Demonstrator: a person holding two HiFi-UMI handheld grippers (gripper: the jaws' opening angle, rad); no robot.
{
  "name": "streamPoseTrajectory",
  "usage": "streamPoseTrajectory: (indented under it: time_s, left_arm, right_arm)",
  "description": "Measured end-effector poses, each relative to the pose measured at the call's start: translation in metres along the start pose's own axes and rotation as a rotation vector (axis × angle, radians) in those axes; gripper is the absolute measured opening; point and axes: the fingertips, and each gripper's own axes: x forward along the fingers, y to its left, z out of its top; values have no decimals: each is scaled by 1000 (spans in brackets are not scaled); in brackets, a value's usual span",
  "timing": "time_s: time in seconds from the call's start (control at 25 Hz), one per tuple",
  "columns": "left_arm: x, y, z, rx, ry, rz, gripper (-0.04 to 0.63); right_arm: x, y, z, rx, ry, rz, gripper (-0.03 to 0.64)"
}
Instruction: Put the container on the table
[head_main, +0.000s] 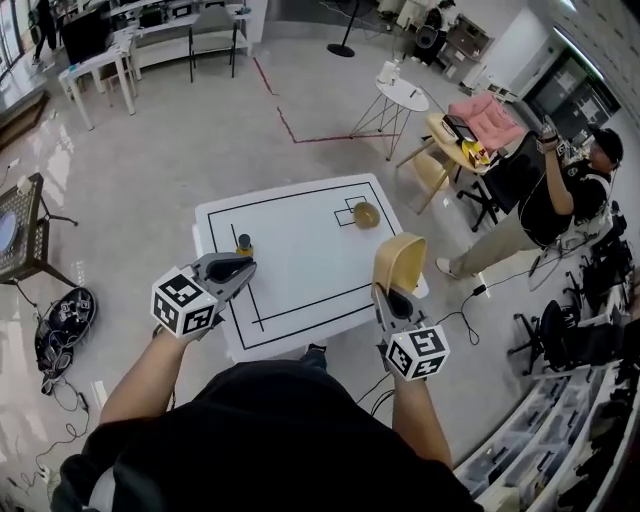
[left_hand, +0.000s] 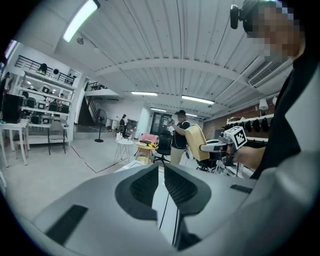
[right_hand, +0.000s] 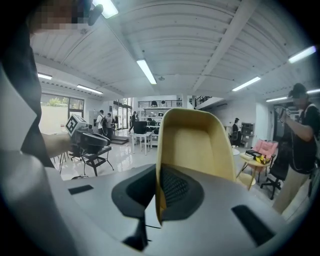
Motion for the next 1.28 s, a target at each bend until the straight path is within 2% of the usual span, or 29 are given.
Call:
streamPoseTrajectory:
  time_s: [0.32,0.84,1.28]
  left_arm:
    - [10,18,3,-32,2,98,41]
    - [69,43,11,-93,8,229,41]
    - [103,59,13,-137,-6,343,41]
  right_arm:
    - [40,-26,10,-10,-5,89,8]
    - [109,-97,13,-37,44,230,8]
    - [164,-134,13,-93,83,359,8]
